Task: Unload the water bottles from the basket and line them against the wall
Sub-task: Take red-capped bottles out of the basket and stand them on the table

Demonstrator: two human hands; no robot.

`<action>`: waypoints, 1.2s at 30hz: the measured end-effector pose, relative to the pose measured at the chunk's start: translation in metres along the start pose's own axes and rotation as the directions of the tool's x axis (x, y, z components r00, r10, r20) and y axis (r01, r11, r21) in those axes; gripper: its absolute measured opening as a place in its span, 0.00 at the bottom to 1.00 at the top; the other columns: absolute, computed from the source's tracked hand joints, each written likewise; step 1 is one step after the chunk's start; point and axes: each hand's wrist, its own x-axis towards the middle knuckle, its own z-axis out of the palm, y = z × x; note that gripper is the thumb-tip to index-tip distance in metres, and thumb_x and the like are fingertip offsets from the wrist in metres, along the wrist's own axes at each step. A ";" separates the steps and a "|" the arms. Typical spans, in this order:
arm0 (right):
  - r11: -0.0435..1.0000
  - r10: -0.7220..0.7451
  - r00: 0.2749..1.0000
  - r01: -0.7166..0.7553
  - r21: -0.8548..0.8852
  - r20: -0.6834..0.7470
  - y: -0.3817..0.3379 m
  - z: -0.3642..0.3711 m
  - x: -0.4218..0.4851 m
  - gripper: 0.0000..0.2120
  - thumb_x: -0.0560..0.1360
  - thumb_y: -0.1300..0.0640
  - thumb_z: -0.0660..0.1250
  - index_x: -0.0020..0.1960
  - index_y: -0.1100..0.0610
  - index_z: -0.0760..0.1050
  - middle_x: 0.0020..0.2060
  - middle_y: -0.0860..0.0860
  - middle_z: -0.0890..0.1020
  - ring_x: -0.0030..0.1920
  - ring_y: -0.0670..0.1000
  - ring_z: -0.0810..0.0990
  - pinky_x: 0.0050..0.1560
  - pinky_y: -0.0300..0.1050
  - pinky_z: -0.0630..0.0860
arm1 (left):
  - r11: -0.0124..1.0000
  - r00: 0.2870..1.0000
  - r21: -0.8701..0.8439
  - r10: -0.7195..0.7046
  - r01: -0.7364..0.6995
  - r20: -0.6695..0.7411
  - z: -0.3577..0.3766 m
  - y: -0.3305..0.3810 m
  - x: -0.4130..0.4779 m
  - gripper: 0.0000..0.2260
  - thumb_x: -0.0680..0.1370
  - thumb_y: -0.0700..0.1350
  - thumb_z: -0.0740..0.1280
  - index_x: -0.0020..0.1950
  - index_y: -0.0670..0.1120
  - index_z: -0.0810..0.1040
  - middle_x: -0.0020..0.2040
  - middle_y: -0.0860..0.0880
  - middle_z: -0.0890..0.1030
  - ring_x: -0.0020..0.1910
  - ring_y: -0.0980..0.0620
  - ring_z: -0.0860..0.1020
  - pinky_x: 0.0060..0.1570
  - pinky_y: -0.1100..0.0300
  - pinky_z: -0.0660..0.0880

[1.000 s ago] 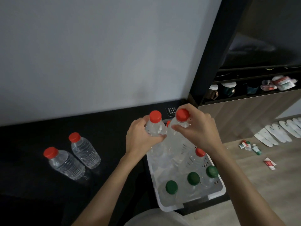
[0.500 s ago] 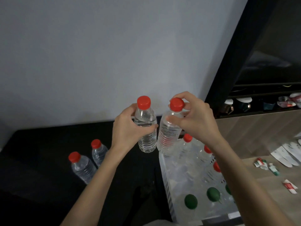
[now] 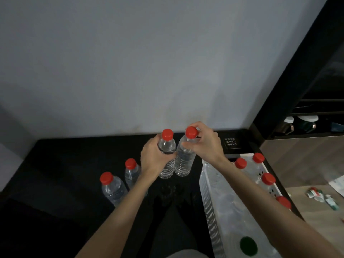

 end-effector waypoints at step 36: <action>0.998 0.057 0.979 -0.062 0.017 0.195 0.046 0.026 0.063 0.27 0.78 0.56 0.67 0.74 0.50 0.62 0.63 0.48 0.78 0.56 0.49 0.81 0.56 0.43 0.77 | 0.981 0.990 -0.140 -0.127 0.134 0.058 0.042 -0.031 0.040 0.31 0.77 0.45 0.70 0.77 0.51 0.60 0.71 0.48 0.70 0.70 0.52 0.68 0.64 0.61 0.66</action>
